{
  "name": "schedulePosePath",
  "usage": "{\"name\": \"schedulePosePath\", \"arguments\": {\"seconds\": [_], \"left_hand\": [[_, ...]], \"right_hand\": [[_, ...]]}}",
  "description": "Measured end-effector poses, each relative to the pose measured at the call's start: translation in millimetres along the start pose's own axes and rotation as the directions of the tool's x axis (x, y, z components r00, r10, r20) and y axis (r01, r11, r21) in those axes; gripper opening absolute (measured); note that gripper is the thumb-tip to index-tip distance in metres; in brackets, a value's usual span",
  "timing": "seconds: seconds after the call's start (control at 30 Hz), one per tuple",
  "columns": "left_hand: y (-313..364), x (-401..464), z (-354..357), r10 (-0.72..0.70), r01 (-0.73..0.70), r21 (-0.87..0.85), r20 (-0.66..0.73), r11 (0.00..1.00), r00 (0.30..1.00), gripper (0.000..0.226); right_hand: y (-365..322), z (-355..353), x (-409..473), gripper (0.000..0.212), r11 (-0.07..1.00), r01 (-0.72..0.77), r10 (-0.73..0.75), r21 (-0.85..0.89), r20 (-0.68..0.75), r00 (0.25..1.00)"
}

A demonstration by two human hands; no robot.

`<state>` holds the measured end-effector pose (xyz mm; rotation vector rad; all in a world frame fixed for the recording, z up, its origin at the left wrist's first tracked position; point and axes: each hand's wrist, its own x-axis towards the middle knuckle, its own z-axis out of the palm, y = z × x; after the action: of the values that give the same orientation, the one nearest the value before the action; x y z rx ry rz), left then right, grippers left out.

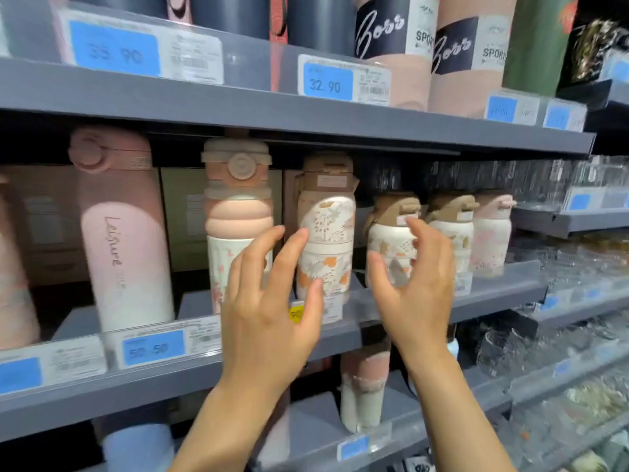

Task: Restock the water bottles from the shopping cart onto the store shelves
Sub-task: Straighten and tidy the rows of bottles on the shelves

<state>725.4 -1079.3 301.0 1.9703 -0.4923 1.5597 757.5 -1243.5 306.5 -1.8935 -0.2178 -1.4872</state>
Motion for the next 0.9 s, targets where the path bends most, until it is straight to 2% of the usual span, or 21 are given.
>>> {"name": "schedulePosePath", "arguments": {"seconds": [0.1,0.2,0.3,0.47,0.6,0.67,0.77,0.9], "left_hand": [[23.3,12.3,41.1,-0.220,0.223,-0.037,0.074,0.974,0.973,0.073],[32.8,19.6,73.2,-0.315,0.314,0.024,0.083,0.949,0.946,0.089],[35.4,27.3,85.3,-0.417,0.407,0.104,0.094,0.907,0.904,0.102],[31.9,29.7,91.9,-0.416,0.388,0.246,0.068,0.888,0.907,0.108],[34.7,25.6,103.9,-0.430,0.405,0.468,-0.058,0.786,0.901,0.113],[37.4,25.5,106.8,-0.427,0.406,0.518,-0.086,0.753,0.900,0.116],[40.2,22.5,103.0,-0.444,0.410,0.490,-0.052,0.769,0.895,0.116],[42.7,21.2,92.2,-0.454,0.425,0.278,0.045,0.861,0.890,0.104]], "right_hand": [[38.7,-7.7,22.0,0.067,0.996,-0.081,0.082,-0.040,0.026,0.996],[59.5,-0.8,39.6,0.089,0.989,-0.111,0.129,-0.100,0.185,0.974],[68.3,11.9,46.8,0.108,0.987,-0.067,0.114,-0.144,0.349,0.930],[87.1,9.8,56.0,0.108,0.995,-0.079,0.043,0.062,0.446,0.894],[99.9,-3.2,68.6,0.107,0.960,-0.160,-0.006,0.228,0.593,0.805],[101.8,-5.3,68.9,0.105,0.973,-0.110,-0.038,0.203,0.610,0.792],[100.4,-4.9,64.3,0.103,0.996,0.023,-0.067,0.090,0.524,0.849],[92.6,0.2,61.3,0.111,0.991,0.116,-0.077,-0.067,0.427,0.901]]}}
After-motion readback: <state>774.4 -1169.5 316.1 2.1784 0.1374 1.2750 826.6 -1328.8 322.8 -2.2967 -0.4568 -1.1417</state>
